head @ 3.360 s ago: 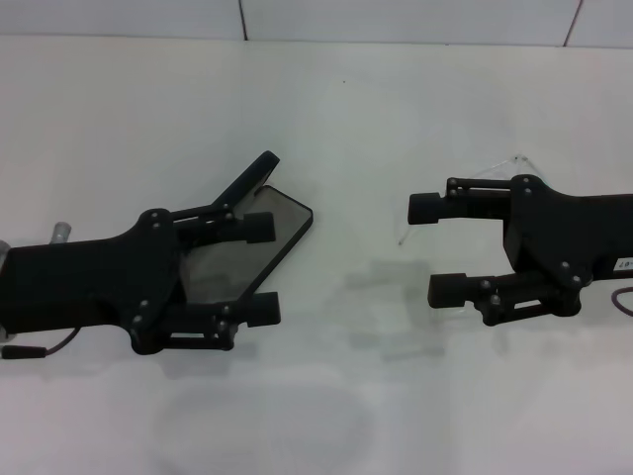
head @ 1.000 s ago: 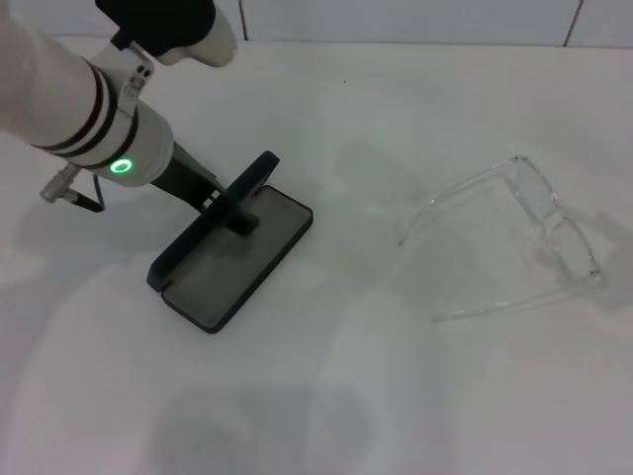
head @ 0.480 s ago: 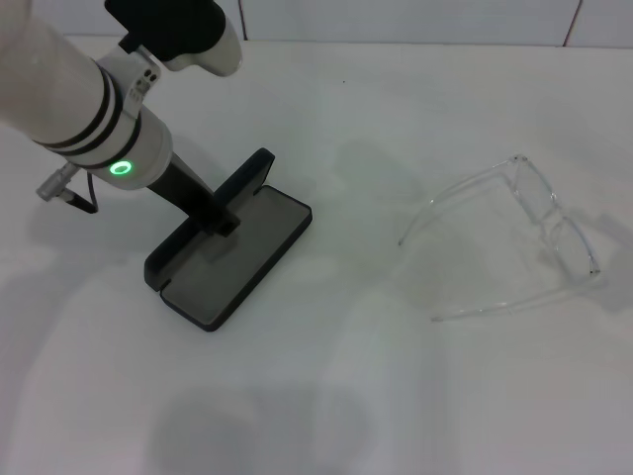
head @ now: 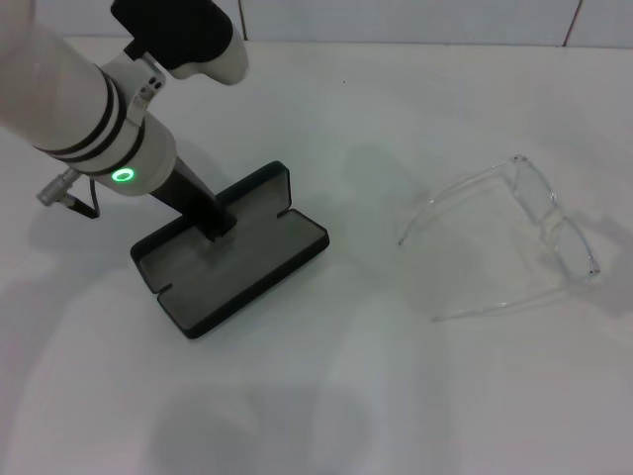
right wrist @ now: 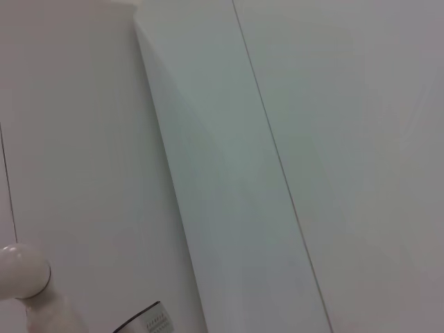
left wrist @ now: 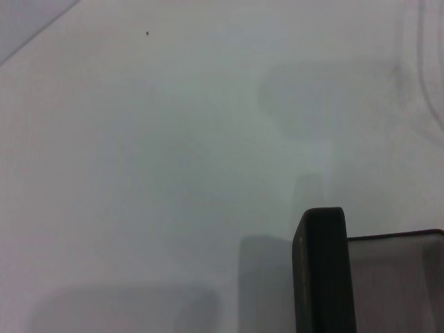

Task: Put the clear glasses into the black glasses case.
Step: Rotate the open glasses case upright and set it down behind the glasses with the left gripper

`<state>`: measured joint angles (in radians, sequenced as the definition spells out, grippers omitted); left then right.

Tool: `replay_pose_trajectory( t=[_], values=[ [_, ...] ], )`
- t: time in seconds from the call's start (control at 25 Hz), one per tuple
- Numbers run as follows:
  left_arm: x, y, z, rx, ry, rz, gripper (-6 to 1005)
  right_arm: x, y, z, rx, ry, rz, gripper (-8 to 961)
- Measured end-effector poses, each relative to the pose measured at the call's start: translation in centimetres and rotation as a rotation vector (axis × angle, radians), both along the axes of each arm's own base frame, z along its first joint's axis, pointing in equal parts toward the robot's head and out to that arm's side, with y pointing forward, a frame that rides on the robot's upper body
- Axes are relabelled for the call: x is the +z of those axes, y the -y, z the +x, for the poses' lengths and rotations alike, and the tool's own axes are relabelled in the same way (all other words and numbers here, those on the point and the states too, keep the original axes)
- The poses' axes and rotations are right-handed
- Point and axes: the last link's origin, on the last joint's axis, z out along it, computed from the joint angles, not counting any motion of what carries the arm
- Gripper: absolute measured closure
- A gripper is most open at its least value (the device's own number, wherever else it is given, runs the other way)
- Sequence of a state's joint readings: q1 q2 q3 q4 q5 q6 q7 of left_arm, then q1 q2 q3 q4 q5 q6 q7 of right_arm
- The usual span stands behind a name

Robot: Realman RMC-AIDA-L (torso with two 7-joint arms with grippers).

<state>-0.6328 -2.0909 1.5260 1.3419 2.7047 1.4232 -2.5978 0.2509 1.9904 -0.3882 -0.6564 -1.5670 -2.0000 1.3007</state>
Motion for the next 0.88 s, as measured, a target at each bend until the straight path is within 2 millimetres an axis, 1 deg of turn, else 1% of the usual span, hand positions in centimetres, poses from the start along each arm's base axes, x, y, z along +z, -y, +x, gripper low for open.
replay_pose_trajectory(
  t=[0.16, 0.24, 0.36, 0.48, 0.52, 0.56, 0.6, 0.76, 0.88],
  values=[
    [0.3, 0.4, 0.7, -0.039, 0.011, 0.012, 810, -0.1, 0.1, 0.1, -0.001, -0.005, 0.011, 185],
    [0.3, 1.3, 1.5, -0.113, 0.003, 0.003, 809, 0.0, 0.3, 0.3, -0.011, -0.025, 0.028, 186],
    [-0.1, 2.9, 3.0, -0.27, -0.008, -0.015, 809, 0.3, 0.7, 0.5, -0.008, -0.05, 0.059, 187],
    [-1.3, 5.0, 4.3, -0.458, -0.029, -0.039, 808, 0.8, 2.1, 0.6, 0.029, -0.097, 0.143, 189],
    [-1.5, 5.3, 4.5, -0.48, -0.034, -0.041, 807, 1.0, 2.6, 0.7, 0.038, -0.111, 0.176, 189],
    [-2.5, 5.9, 4.8, -0.547, -0.071, -0.056, 807, 1.5, 3.3, 1.1, 0.028, -0.136, 0.235, 190],
    [-2.5, 5.9, 4.8, -0.547, -0.071, -0.056, 807, 1.5, 3.3, 1.1, 0.028, -0.136, 0.235, 191],
    [-4.6, 6.8, 5.7, -0.653, -0.093, -0.098, 806, 1.7, 4.0, 1.6, 0.004, -0.164, 0.279, 193],
    [-6.0, 7.0, 6.3, -0.72, -0.09, -0.119, 805, 1.6, 4.3, 1.8, -0.005, -0.167, 0.284, 194]
  ],
)
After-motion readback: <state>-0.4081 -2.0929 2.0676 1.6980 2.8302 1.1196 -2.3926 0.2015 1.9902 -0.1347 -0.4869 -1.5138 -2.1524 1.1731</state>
